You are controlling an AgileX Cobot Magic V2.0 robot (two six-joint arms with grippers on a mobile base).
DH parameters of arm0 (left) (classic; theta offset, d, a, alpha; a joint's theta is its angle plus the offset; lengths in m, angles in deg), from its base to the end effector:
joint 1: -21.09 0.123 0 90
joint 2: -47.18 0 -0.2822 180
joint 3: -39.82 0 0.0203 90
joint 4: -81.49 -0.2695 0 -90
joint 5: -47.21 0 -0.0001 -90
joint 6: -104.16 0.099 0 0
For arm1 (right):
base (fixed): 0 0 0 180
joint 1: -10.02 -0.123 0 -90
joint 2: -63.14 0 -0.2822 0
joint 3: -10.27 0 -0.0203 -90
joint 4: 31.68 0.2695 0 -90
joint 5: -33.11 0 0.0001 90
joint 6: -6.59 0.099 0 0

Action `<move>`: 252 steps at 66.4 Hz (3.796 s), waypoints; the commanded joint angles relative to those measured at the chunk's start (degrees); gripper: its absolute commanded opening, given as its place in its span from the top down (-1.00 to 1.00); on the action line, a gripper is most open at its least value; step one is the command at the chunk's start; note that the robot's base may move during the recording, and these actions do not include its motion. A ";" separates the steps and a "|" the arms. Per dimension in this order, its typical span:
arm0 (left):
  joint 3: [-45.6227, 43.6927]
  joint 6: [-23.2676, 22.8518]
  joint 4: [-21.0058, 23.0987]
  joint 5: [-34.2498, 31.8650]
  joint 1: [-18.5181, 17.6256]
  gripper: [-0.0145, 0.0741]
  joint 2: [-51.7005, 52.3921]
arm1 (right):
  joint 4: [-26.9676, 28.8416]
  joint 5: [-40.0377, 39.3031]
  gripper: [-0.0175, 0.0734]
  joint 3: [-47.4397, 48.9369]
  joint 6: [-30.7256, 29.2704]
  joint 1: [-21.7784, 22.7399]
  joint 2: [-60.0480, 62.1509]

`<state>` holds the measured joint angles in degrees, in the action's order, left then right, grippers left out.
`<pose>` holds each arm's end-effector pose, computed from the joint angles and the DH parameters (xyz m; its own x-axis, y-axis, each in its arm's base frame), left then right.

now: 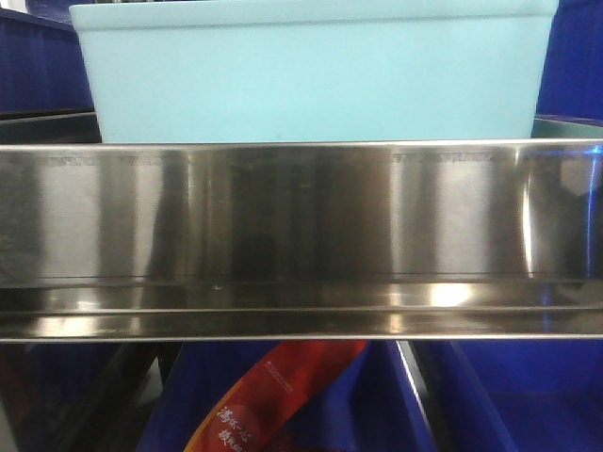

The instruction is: Fetch blue bin and place on conveyor start

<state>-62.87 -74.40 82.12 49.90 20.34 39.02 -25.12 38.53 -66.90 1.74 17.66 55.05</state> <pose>0.0867 -0.0012 0.2077 0.0323 0.0137 -0.9994 0.0131 0.9998 0.0142 0.0859 -0.0104 0.2040 -0.0076 0.0306 -0.9995 0.1225 0.9920 0.0295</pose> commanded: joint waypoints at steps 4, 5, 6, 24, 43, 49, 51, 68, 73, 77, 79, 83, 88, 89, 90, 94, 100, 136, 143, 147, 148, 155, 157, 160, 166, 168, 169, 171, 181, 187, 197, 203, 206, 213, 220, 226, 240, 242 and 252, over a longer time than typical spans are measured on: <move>-0.17 -0.01 0.45 -1.05 0.10 0.92 0.29 | 0.08 -1.18 0.97 0.03 -0.31 0.26 0.22; -0.17 -0.01 0.45 -1.05 0.10 0.92 0.29 | 0.08 -1.18 0.97 0.03 -0.31 0.26 0.22; -0.17 -0.01 0.45 -1.05 0.10 0.92 0.29 | 0.08 -1.18 0.97 0.03 -0.31 0.26 0.22; -0.17 -0.01 0.45 -1.05 0.10 0.92 0.29 | 0.08 -1.18 0.97 0.03 -0.31 0.26 0.22; -0.17 -0.01 0.45 -2.36 0.13 0.92 0.29 | 0.08 -1.18 0.97 0.03 -0.31 0.26 0.22; -0.17 -0.01 0.45 -3.89 0.13 0.92 0.29 | 0.08 -1.18 0.97 0.03 -0.31 0.26 0.22; -0.17 -0.01 0.45 -4.17 0.13 0.92 0.29 | 0.08 -1.18 0.97 0.03 -0.31 0.26 0.22; -0.17 -0.01 0.45 -5.21 0.13 0.92 0.29 | 0.08 -2.76 0.97 0.03 -0.31 0.23 0.22; -0.17 -0.01 0.56 -5.83 0.13 0.92 0.29 | 0.08 -4.30 0.97 0.03 -0.31 0.23 0.22; -0.17 -0.11 1.20 -6.76 0.13 0.92 0.29 | 0.08 -6.81 0.97 0.03 -0.31 0.23 0.22; -0.17 -0.11 2.25 -8.16 0.13 0.92 0.29 | 0.08 -7.48 0.97 0.03 -0.31 0.23 0.22; -0.17 -0.11 3.72 -10.22 0.13 0.92 0.29 | 0.08 -7.33 0.97 1.06 -0.31 0.23 0.22; -2.07 -0.11 4.30 -10.03 0.13 0.92 0.29 | 0.08 -4.53 0.97 5.78 -0.31 0.23 0.22; -2.86 -0.11 4.30 -9.54 0.13 0.92 0.29 | 0.08 -2.80 0.97 6.91 -0.31 0.23 0.22; -3.75 -0.11 4.30 -8.82 0.13 0.92 0.29 | 0.08 -2.14 0.97 8.12 -0.31 0.23 0.22; -8.12 -0.11 4.19 -3.13 0.13 0.92 0.29 | 0.08 4.79 0.97 14.34 -0.31 0.23 0.22; -17.06 -0.11 3.23 8.09 0.13 0.90 -0.77 | 0.18 13.82 0.80 23.13 -0.31 0.23 -0.20; -36.98 2.10 -0.29 17.97 -4.11 -0.61 -20.88 | 0.64 17.39 -0.64 38.80 -0.41 -0.11 -15.59; -41.36 4.65 -0.29 21.17 -9.96 -0.61 -24.82 | 2.77 21.76 -0.64 42.71 -3.51 -1.58 -20.62; -44.33 4.65 -0.29 23.58 -13.50 -0.61 -27.57 | 4.78 22.67 -0.64 44.43 -5.43 -3.20 -23.33; -44.99 4.65 -0.29 24.08 -14.31 -0.61 -28.72 | 5.23 22.82 -0.64 44.77 -5.68 -3.62 -24.05; -49.80 4.65 -0.29 26.84 -20.26 -0.61 -35.27 | 6.24 24.50 -0.64 47.65 -5.92 -7.19 -30.45; -50.99 4.65 -0.29 27.11 -21.75 -0.61 -37.12 | 6.24 25.14 -0.64 48.83 -5.92 -8.45 -32.18; -53.13 4.65 -0.29 27.38 -23.88 -0.61 -40.04 | 6.24 26.10 -0.64 50.45 -6.20 -10.05 -35.30; -57.36 4.65 -0.29 28.02 -27.96 -0.61 -47.42 | 6.24 27.52 -0.64 54.62 -7.26 -13.63 -41.28; -59.12 4.65 -0.29 28.41 -28.82 -0.61 -49.75 | 6.24 27.76 -0.64 56.40 -7.26 -14.91 -43.53; -60.24 4.54 -0.29 28.65 -29.50 -0.61 -52.04 | 6.24 28.02 -0.64 57.53 -7.26 -15.61 -44.40; -62.31 4.29 -0.18 29.25 -30.06 -0.61 -54.97 | 6.24 28.48 -0.64 59.55 -7.26 -16.57 -46.74; -75.29 -2.37 -1.75 36.73 -30.20 -0.61 -68.49 | 5.19 35.93 -0.64 71.52 -4.60 -17.43 -59.72; -83.30 -9.72 -7.24 42.09 -30.20 -0.61 -75.26 | 1.27 40.96 -0.64 78.90 1.48 -17.43 -66.36; -94.52 -17.15 -16.69 53.00 -29.34 -0.61 -84.51 | -6.14 51.39 -0.64 90.03 9.22 -17.43 -75.88; -98.39 -17.15 -15.45 55.46 -27.14 -0.61 -88.89 | -6.56 54.54 -0.64 94.13 9.97 -17.43 -81.20; -99.21 -17.15 -13.75 55.46 -25.41 -0.61 -90.72 | -6.56 54.77 -0.64 95.43 9.97 -17.43 -83.11; -99.39 -17.15 -10.09 55.08 -21.89 -0.61 -93.66 | -5.61 54.54 -0.64 96.03 10.69 -17.43 -87.11; -99.39 -16.92 -6.69 55.02 -18.49 -0.61 -96.41 | -4.84 54.31 -0.64 96.03 11.02 -17.43 -90.78; -99.39 -16.45 -5.71 55.02 -17.09 -0.61 -98.40 | -4.08 53.29 -0.64 96.03 11.02 -17.43 -93.44; -99.39 -14.76 -3.76 54.65 -16.53 -0.61 -101.97 | -3.80 52.15 -0.64 96.03 11.02 -17.43 -98.69; -99.39 -14.76 -3.76 54.65 -16.53 -0.61 -102.48 | -3.80 52.06 -0.63 96.03 11.02 -17.43 -99.29; -99.39 -14.76 -2.70 55.01 -16.53 -0.59 -103.98 | -3.80 51.40 -0.38 96.03 11.02 -17.43 -101.29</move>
<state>-161.93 -89.40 78.52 104.98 3.72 -64.57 -28.60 91.14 28.55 12.64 0.29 -45.68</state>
